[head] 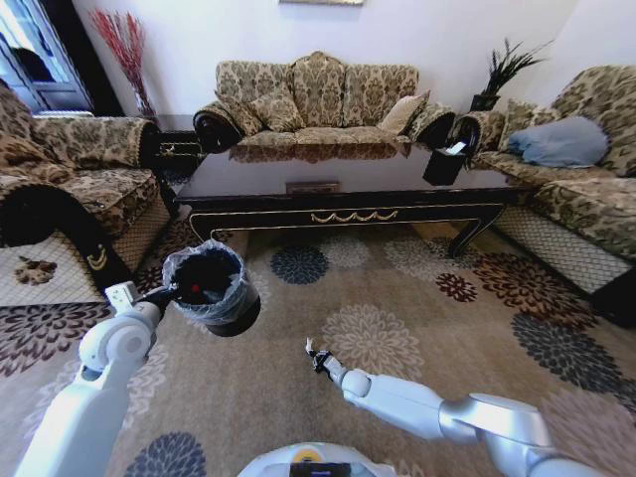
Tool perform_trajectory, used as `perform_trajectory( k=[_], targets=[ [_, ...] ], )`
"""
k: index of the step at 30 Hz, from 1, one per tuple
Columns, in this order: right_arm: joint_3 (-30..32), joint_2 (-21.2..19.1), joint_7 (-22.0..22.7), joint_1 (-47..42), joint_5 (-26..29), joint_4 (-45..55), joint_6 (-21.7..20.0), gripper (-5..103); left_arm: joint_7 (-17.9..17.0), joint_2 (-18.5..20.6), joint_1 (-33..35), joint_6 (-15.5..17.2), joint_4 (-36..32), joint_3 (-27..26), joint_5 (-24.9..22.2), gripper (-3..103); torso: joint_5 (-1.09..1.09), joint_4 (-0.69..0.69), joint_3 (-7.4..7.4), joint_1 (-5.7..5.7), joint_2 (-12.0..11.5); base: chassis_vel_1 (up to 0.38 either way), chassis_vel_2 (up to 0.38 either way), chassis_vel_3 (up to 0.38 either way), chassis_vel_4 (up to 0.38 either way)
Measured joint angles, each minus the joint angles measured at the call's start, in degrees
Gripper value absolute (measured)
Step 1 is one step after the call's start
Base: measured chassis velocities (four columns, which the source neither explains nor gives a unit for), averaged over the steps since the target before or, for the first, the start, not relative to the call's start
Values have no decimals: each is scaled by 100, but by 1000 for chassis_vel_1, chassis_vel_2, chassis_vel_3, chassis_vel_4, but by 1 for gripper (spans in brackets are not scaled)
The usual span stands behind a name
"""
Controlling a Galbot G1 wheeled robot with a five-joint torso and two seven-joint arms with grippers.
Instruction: Move to the front of the table and pick up the trash from the floor, then place it into the trash bin.
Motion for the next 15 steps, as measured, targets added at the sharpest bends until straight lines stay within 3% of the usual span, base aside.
perform_trajectory(
  k=[15],
  targets=[
    [704,-334,130,1140,114,853,245,0,8,-155,29,-10,101,269,66,4,0,0,0,0,0,0,0,0,0]
  ],
)
